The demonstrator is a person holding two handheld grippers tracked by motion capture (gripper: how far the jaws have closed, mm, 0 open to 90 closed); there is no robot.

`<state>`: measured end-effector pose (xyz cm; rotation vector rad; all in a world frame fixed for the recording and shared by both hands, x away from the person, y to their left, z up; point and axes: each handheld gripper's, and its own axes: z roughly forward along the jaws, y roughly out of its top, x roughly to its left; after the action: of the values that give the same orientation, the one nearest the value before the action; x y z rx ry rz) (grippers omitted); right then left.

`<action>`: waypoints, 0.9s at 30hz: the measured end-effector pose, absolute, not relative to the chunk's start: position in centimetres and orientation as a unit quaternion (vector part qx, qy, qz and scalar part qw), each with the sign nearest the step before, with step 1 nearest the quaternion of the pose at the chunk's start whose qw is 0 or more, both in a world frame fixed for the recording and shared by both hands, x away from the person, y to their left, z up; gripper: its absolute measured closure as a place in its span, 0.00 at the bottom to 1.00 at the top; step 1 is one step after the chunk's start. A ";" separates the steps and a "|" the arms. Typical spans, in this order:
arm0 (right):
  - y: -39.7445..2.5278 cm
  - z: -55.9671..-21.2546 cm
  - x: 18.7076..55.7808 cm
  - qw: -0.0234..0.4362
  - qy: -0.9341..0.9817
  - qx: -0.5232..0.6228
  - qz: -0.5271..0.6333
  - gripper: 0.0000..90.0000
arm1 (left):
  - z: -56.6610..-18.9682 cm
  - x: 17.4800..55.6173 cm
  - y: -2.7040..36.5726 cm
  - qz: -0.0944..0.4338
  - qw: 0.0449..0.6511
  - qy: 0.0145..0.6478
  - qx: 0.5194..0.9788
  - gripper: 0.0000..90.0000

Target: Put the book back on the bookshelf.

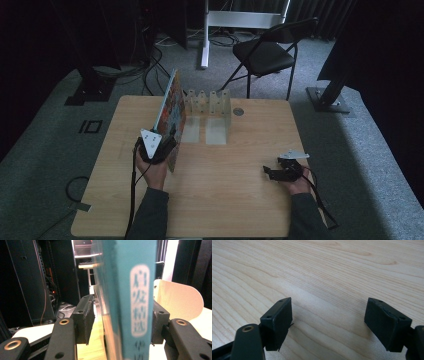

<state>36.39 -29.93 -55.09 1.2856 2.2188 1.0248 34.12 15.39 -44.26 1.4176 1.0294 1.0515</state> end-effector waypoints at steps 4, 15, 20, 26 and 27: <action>-29.9 -55.1 36.4 0.189 0.789 0.457 0.364 0.25 | -44.3 33.9 15.6 0.426 0.523 0.427 0.602 0.52; -29.9 -55.1 36.4 0.189 0.789 0.457 0.364 0.24 | -43.9 33.1 16.3 0.403 0.540 0.424 0.605 0.46; -29.9 -55.1 36.4 0.189 0.789 0.457 0.364 0.24 | -43.7 32.6 16.6 0.400 0.544 0.417 0.609 0.44; -29.9 -55.1 36.4 0.189 0.789 0.457 0.364 0.24 | -43.6 32.1 16.8 0.391 0.544 0.414 0.617 0.43; -29.9 -55.1 36.4 0.189 0.789 0.457 0.364 0.24 | -43.6 32.0 16.8 0.388 0.544 0.414 0.618 0.42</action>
<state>36.38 -29.92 -55.09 1.2865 2.2190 1.0247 32.02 16.84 -43.63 1.4665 0.9815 0.9212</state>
